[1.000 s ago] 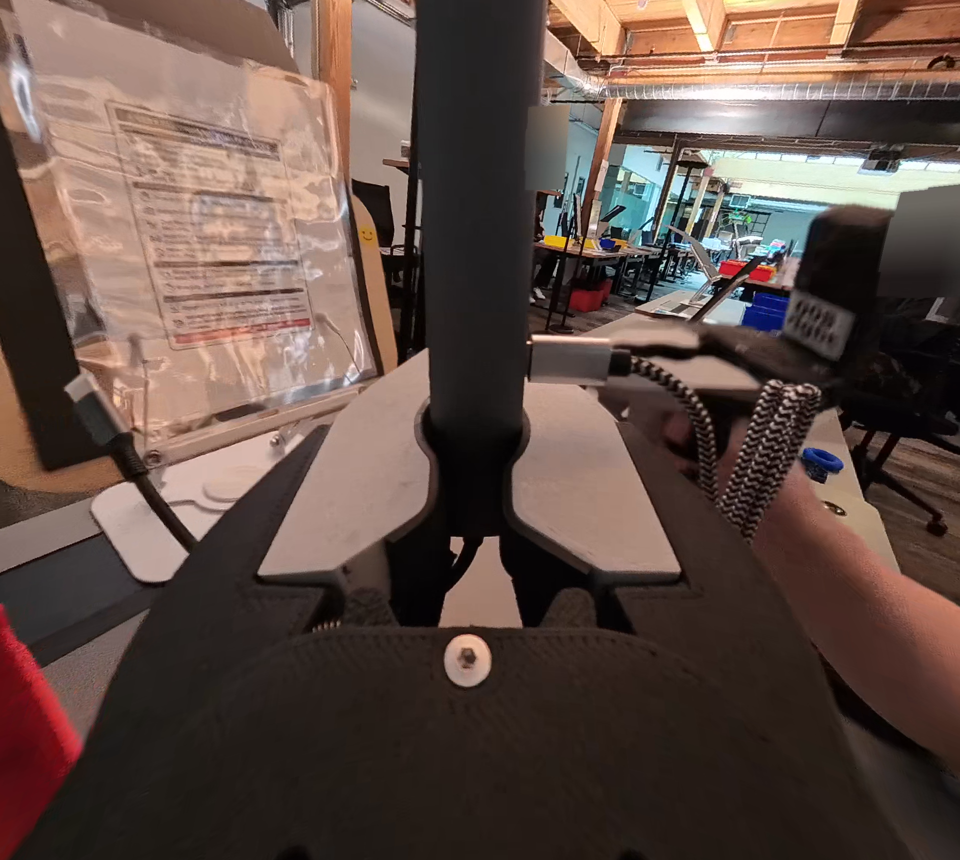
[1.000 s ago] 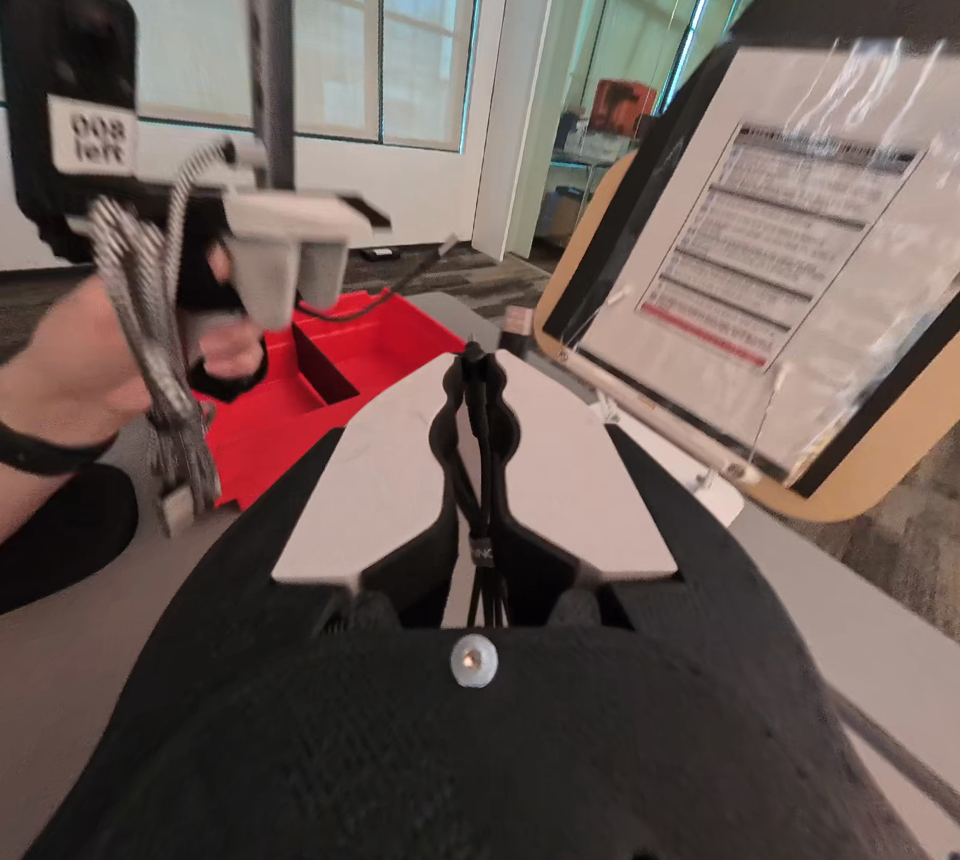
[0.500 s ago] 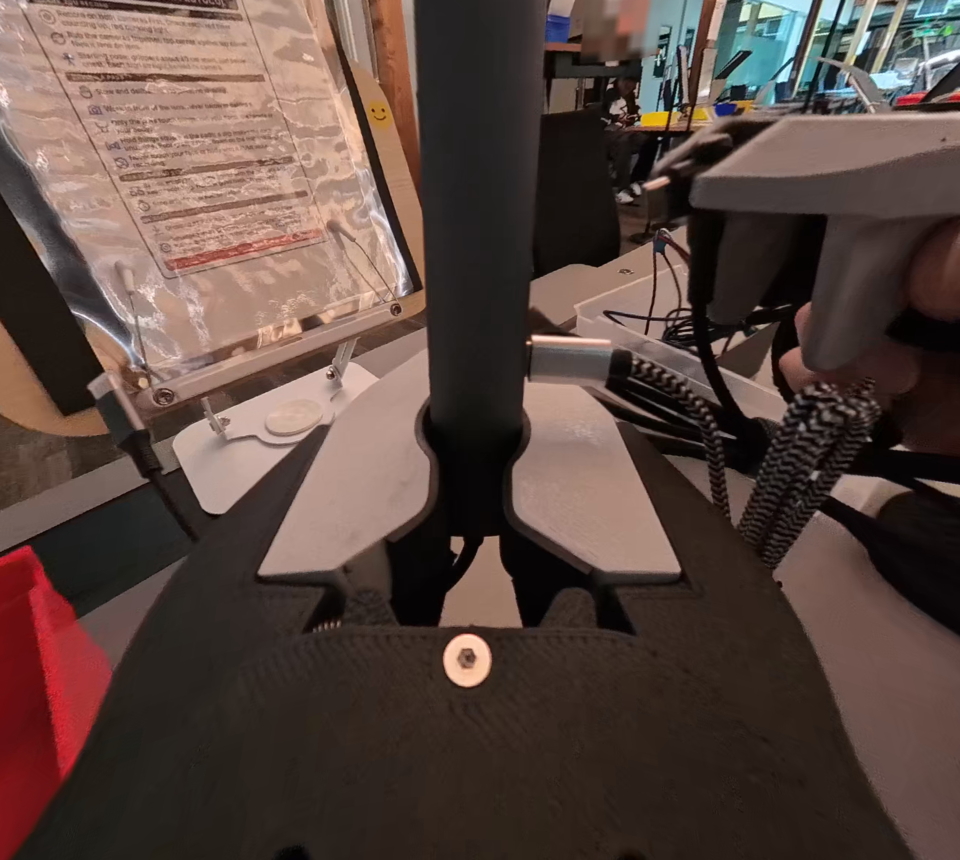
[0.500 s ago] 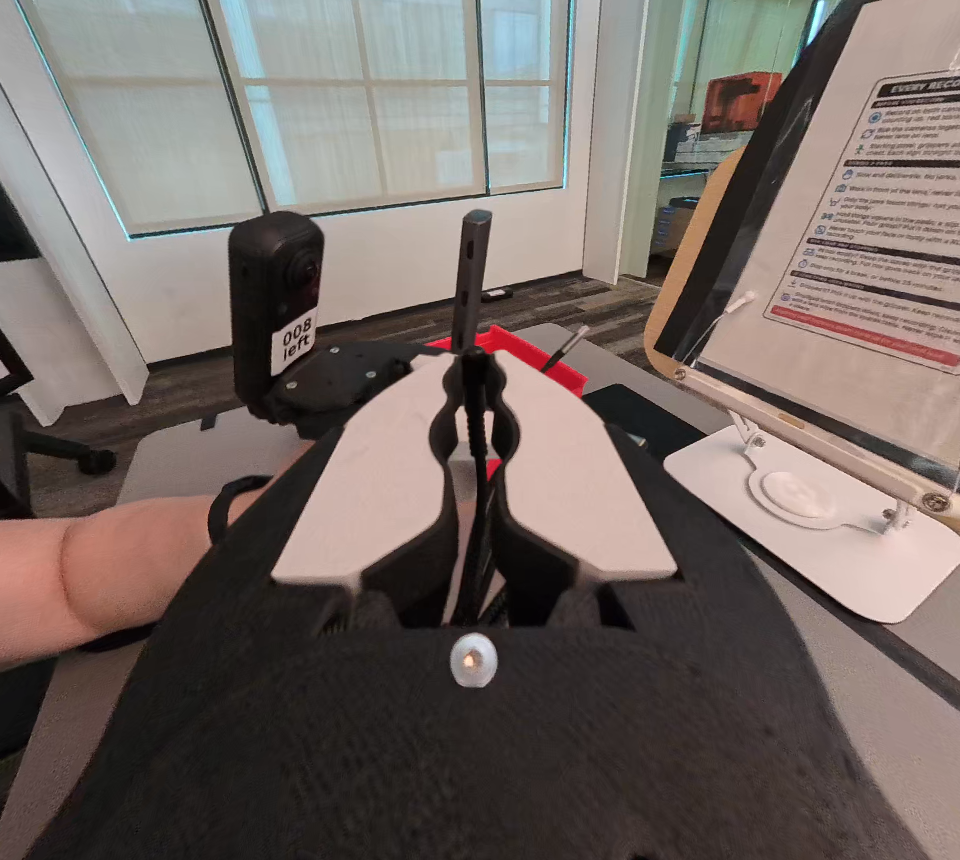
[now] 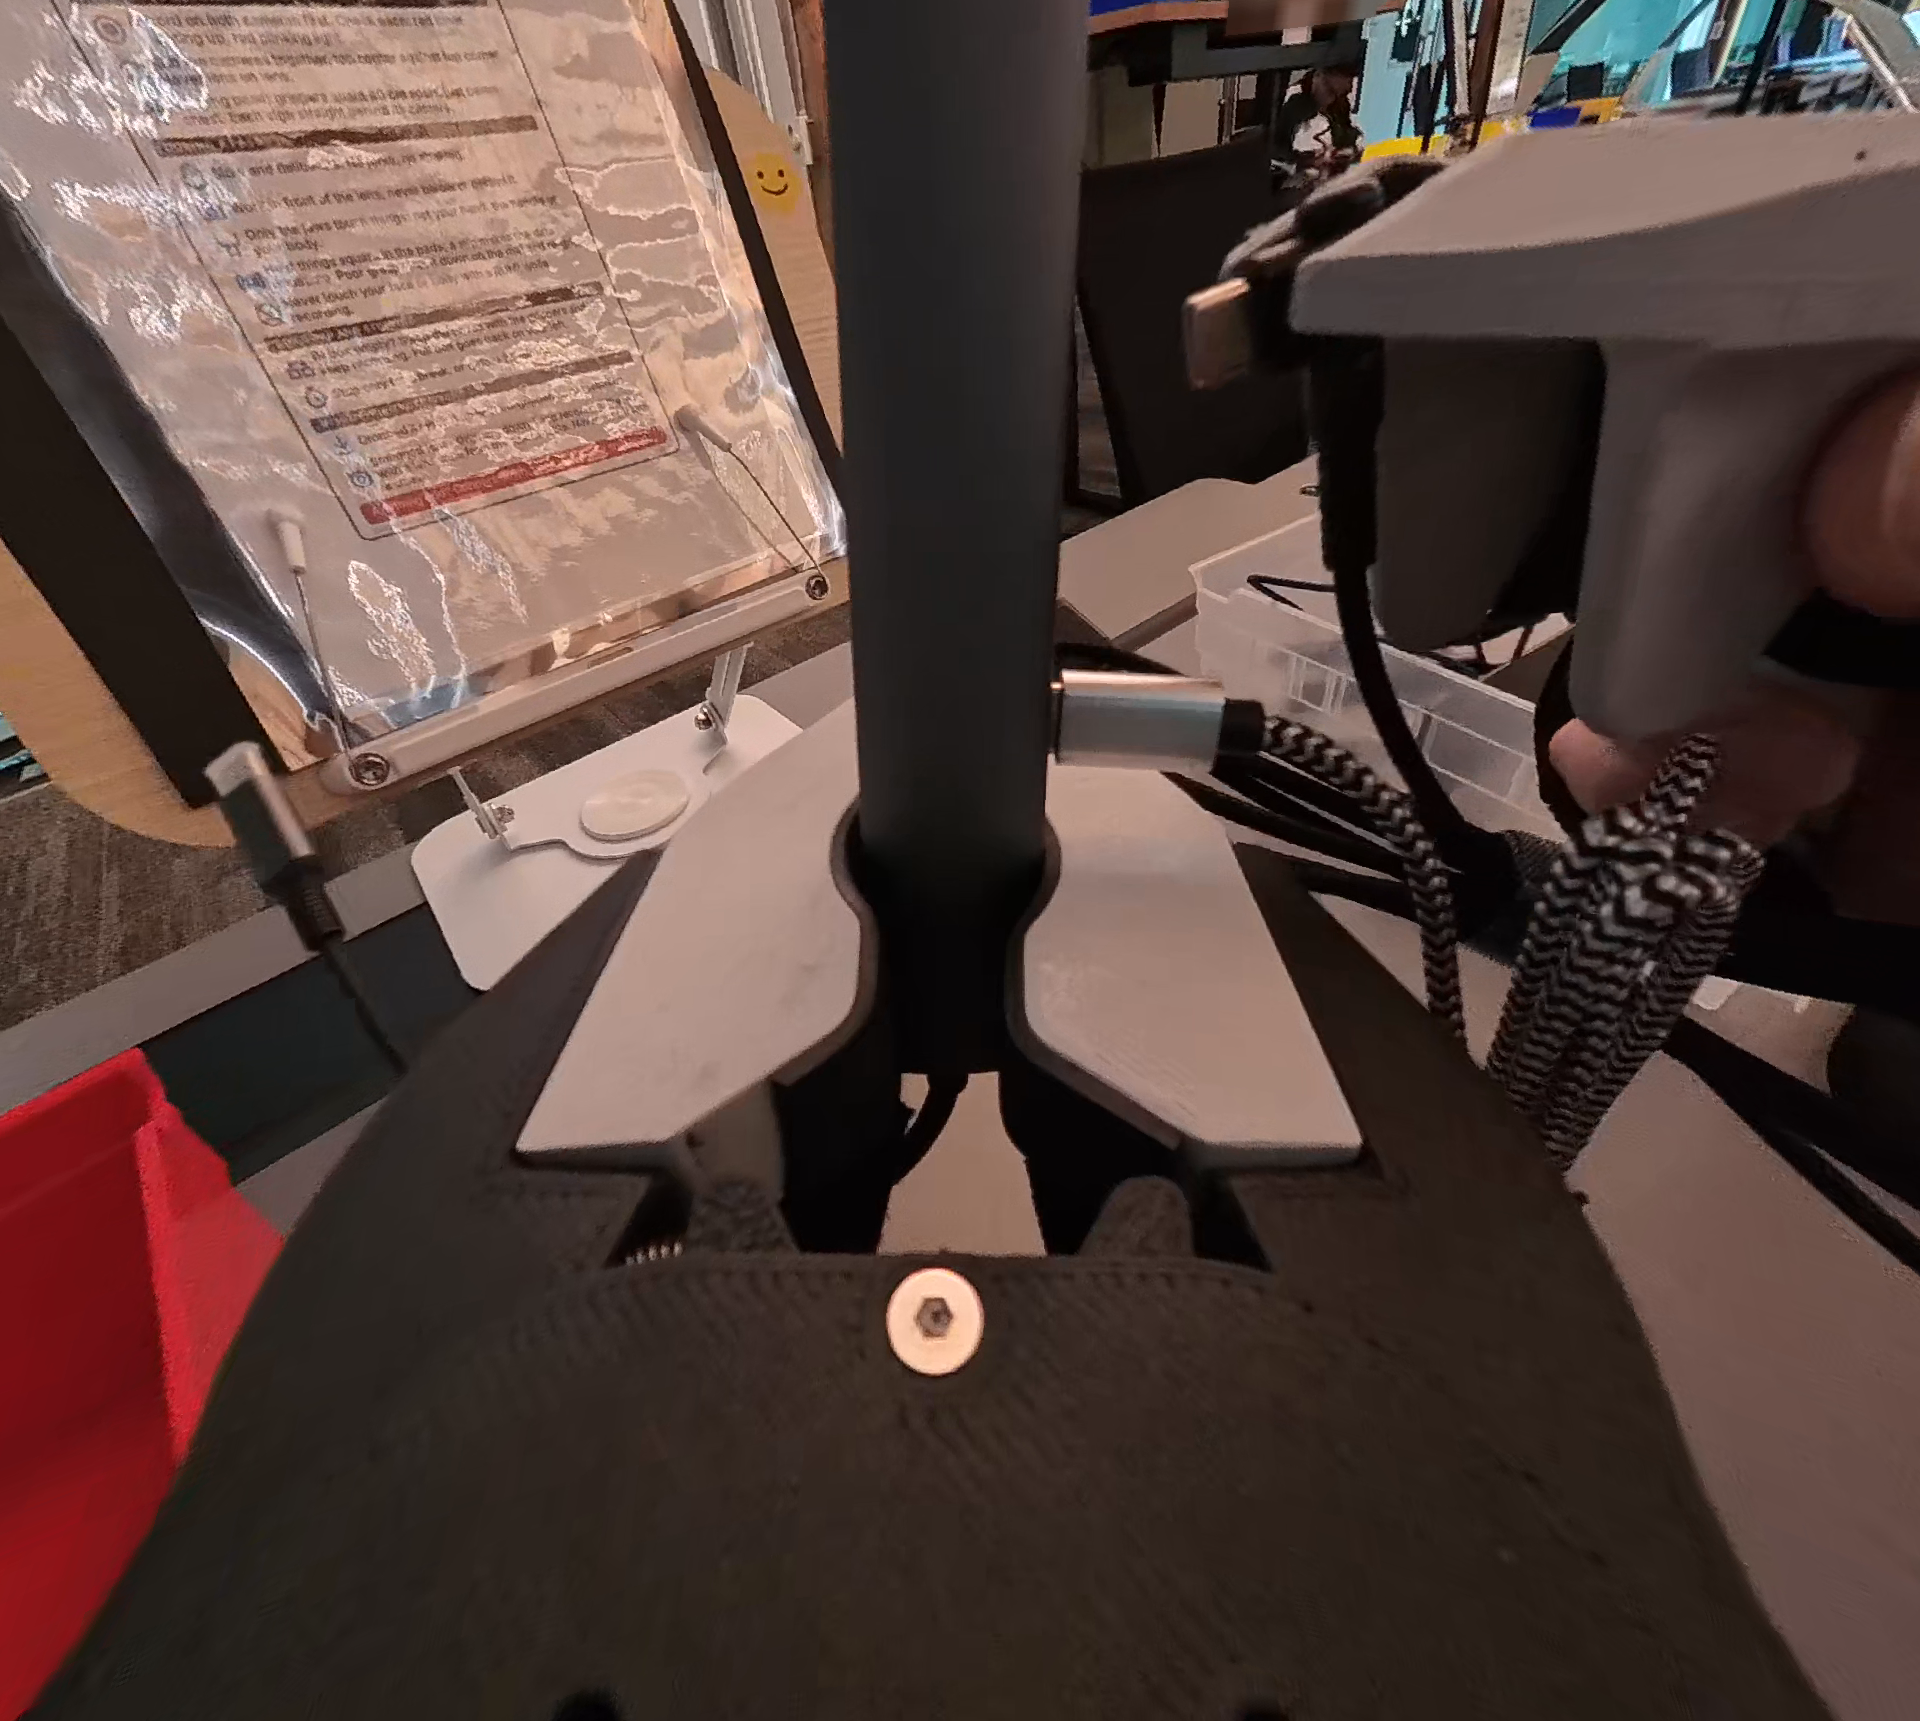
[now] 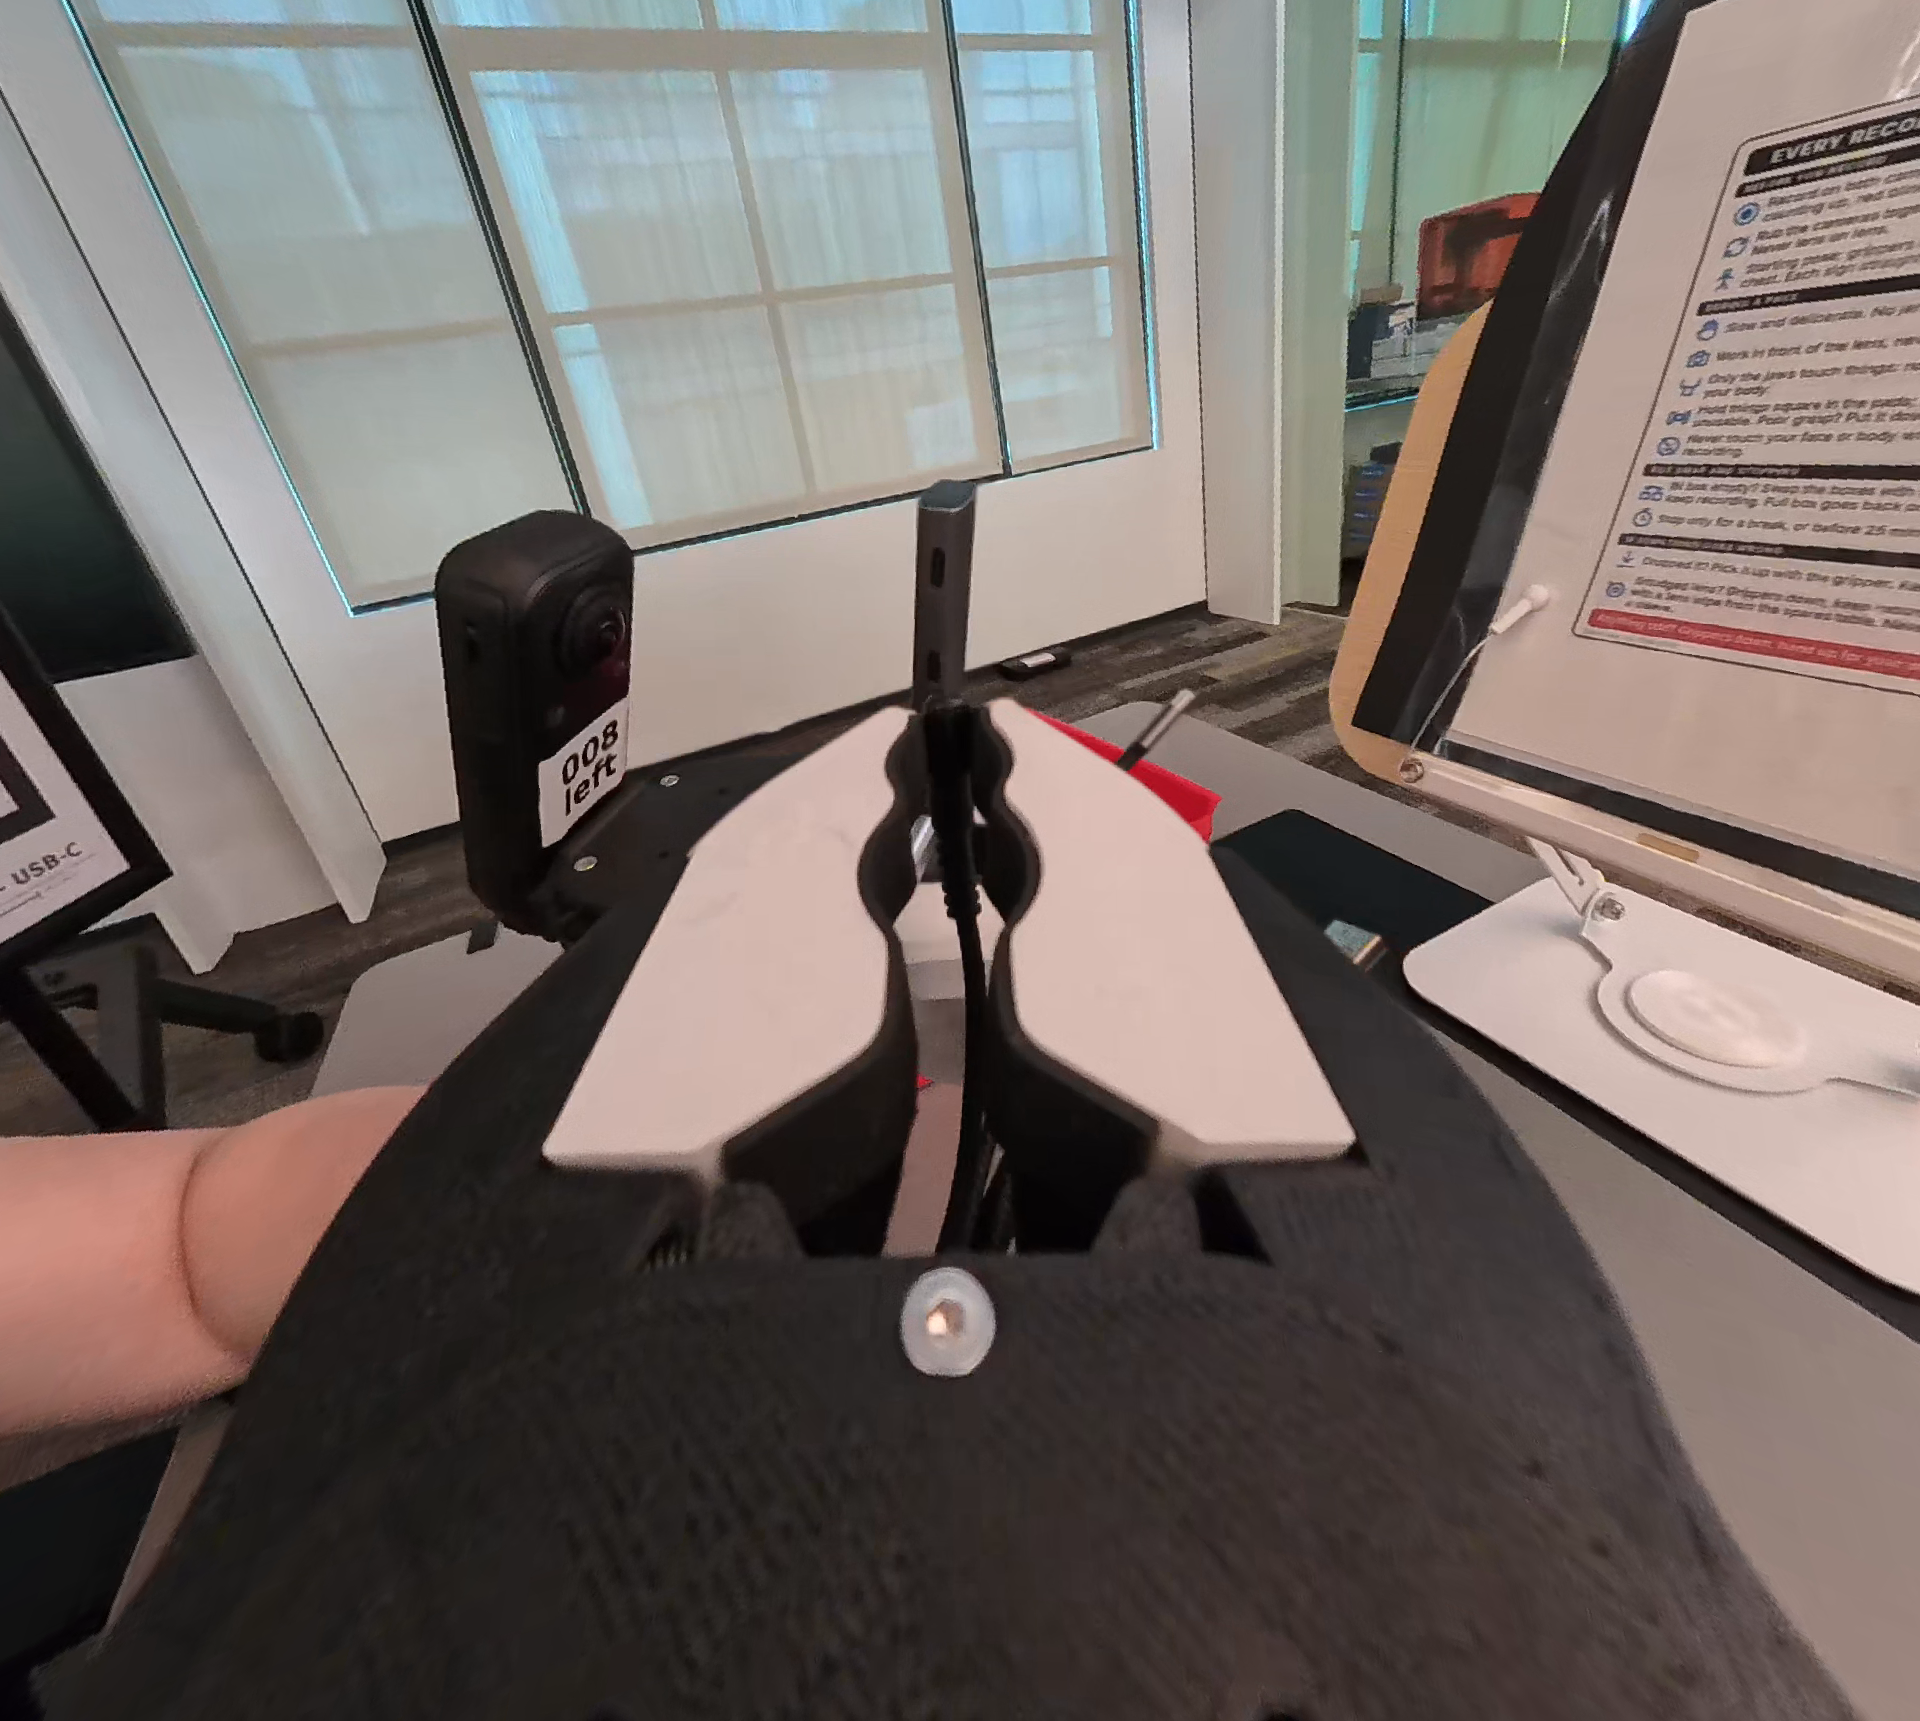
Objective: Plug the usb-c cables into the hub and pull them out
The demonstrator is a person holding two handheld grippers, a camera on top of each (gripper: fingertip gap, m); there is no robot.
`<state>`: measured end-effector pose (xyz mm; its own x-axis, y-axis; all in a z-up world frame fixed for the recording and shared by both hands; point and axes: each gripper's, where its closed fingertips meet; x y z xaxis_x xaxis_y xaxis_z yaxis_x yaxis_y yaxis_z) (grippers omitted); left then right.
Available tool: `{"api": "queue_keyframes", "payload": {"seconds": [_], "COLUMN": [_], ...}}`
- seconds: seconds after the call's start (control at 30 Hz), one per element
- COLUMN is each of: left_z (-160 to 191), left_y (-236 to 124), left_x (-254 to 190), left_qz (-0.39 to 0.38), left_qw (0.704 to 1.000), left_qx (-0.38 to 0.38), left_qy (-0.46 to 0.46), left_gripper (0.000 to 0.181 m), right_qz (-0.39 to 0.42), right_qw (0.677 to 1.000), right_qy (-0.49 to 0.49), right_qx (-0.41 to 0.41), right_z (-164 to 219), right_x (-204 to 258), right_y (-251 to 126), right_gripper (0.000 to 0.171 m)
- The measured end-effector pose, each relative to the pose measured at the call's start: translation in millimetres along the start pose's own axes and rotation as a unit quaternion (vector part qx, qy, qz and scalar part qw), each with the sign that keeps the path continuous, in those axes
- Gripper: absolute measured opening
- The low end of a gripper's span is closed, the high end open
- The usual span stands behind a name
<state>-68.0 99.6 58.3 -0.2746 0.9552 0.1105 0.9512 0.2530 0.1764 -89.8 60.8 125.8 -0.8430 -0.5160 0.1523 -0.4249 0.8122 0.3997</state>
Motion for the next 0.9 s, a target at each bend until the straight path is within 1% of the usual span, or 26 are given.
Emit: {"api": "queue_keyframes", "payload": {"seconds": [0.17,0.23,0.33,0.47,0.53,0.63,0.73,0.83,0.9], "left_z": [-8,-14,-25,-43,-39,-31,-23,-19,-14], "left_y": [-3,-5,-10,-20,-23,-22,-18,-13,-8], "left_x": [-2,-2,6,21,20,18,4,-32,-46], "left_qz": [0.005,0.007,-0.002,-0.008,0.019,0.035,0.057,0.112,0.118], "left_qw": [1.0,1.0,1.0,1.0,1.0,0.998,0.995,0.978,0.969], "left_qx": [-0.006,-0.008,-0.009,-0.008,0.023,0.039,0.054,0.046,0.028], "left_qy": [-0.012,-0.015,0.006,0.019,-0.004,-0.031,-0.057,-0.171,-0.215], "left_gripper": [0.017,0.018,0.017,0.018,0.018,0.018,0.017,0.018,0.018], "right_qz": [-0.001,0.004,-0.003,-0.016,-0.01,-0.01,-0.012,0.022,0.047], "right_qw": [1.0,0.999,0.999,0.996,0.996,0.997,0.996,0.985,0.974], "right_qy": [-0.028,-0.036,-0.015,0.014,0.011,0.003,-0.065,-0.162,-0.217], "right_qx": [-0.005,0.012,0.045,0.085,0.09,0.08,0.067,0.05,0.04], "right_z": [-7,-6,7,36,43,35,20,2,-8], "right_x": [-7,-16,-28,-39,-45,-47,-47,-51,-52], "right_y": [-4,-8,-11,-12,-12,-14,-18,-22,-24], "right_gripper": [0.009,0.009,0.009,0.008,0.008,0.008,0.009,0.008,0.008]}}
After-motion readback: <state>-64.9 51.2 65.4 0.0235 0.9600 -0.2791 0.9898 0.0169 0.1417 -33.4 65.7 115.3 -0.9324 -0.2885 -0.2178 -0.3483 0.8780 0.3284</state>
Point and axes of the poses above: each gripper's, where its closed fingertips meet, y out along the fingers, z out of its underside, x = y × z across the jaws, and after that the axes turned 14 degrees about -x, right-handed
